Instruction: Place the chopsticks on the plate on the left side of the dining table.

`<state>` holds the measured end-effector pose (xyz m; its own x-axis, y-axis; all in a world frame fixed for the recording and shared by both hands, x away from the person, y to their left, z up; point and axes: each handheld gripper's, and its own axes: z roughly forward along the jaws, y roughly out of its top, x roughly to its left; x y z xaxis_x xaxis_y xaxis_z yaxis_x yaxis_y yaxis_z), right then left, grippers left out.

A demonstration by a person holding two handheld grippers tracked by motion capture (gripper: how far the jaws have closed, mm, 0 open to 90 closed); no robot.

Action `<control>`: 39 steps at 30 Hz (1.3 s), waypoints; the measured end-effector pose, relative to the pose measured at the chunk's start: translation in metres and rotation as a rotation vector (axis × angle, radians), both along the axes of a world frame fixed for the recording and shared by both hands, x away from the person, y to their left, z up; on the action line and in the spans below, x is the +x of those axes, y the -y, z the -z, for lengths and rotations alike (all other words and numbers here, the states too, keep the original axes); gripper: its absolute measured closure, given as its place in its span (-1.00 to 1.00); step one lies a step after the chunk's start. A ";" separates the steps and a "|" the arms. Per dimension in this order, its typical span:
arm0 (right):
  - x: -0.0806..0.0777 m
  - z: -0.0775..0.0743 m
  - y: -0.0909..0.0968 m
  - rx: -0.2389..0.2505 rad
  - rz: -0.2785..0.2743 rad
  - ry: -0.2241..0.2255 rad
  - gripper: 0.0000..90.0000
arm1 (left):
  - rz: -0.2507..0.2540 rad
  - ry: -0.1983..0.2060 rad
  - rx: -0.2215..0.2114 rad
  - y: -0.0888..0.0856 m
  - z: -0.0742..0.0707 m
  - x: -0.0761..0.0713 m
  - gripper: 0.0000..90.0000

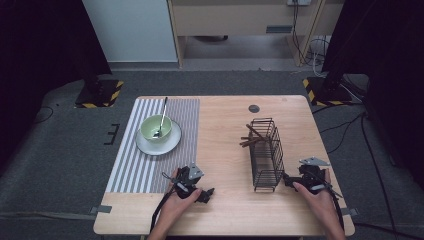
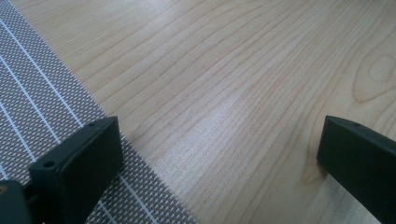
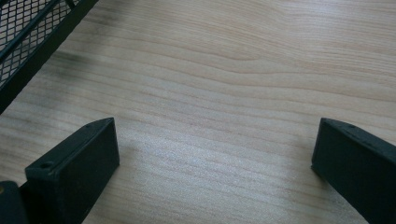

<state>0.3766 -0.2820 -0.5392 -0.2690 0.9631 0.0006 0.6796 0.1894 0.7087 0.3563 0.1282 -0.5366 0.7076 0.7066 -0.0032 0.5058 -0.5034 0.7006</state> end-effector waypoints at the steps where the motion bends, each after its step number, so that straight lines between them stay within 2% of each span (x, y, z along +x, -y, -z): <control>1: 0.000 0.000 0.000 -0.001 -0.001 0.001 -0.98 | -0.001 0.000 0.001 0.000 0.000 0.000 -1.00; 5: 0.000 0.000 0.000 0.000 0.000 0.000 -0.98 | -0.003 0.001 -0.002 0.000 0.000 -0.001 -0.99; 11: 0.000 0.000 0.000 -0.001 0.000 0.000 -0.98 | 0.032 -0.003 0.013 0.005 -0.005 -0.004 -0.93; 17: 0.000 0.000 0.000 0.000 0.000 0.000 -0.99 | 0.086 -0.007 -0.023 0.010 -0.019 -0.002 -0.93; 20: 0.000 0.000 0.000 0.000 0.000 0.000 -0.98 | 0.095 0.000 -0.004 0.011 -0.033 0.002 -0.93; 23: 0.000 0.000 0.000 0.000 0.000 0.000 -0.99 | 0.094 -0.006 -0.025 0.010 -0.041 0.004 -0.91; 24: 0.000 0.000 0.000 0.001 -0.003 -0.001 -0.99 | 0.097 0.006 -0.036 0.011 -0.052 0.005 -0.90; 25: 0.000 0.000 0.000 0.001 -0.003 -0.001 -0.99 | 0.097 0.006 -0.036 0.011 -0.052 0.005 -0.89; 26: 0.001 0.000 0.001 0.000 -0.005 -0.001 -0.99 | 0.098 0.020 -0.026 0.011 -0.063 0.006 -0.90; 28: 0.001 0.000 0.001 0.001 -0.005 -0.001 -0.99 | 0.098 0.016 -0.047 0.011 -0.073 0.011 -0.90; 29: 0.001 0.000 0.001 0.001 -0.005 -0.001 -0.99 | 0.098 0.016 -0.047 0.011 -0.073 0.011 -0.89; 32: 0.001 0.000 0.001 0.001 -0.005 -0.001 -0.99 | 0.089 0.018 -0.052 0.010 -0.089 0.017 -0.89; 33: 0.001 0.000 0.001 0.001 -0.005 -0.001 -0.99 | 0.089 0.018 -0.052 0.010 -0.089 0.017 -0.89; 34: 0.001 0.000 0.001 0.000 -0.005 -0.001 -0.99 | 0.103 0.027 -0.052 0.012 -0.097 0.016 -0.88; 39: 0.001 0.000 0.000 -0.001 0.001 -0.001 -0.99 | 0.122 0.041 -0.043 0.017 -0.110 0.017 -0.88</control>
<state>0.3774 -0.2825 -0.5393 -0.2685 0.9633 -0.0006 0.6801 0.1899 0.7081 0.3731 0.1108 -0.4267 0.7887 0.6148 -0.0011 0.4131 -0.5286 0.7416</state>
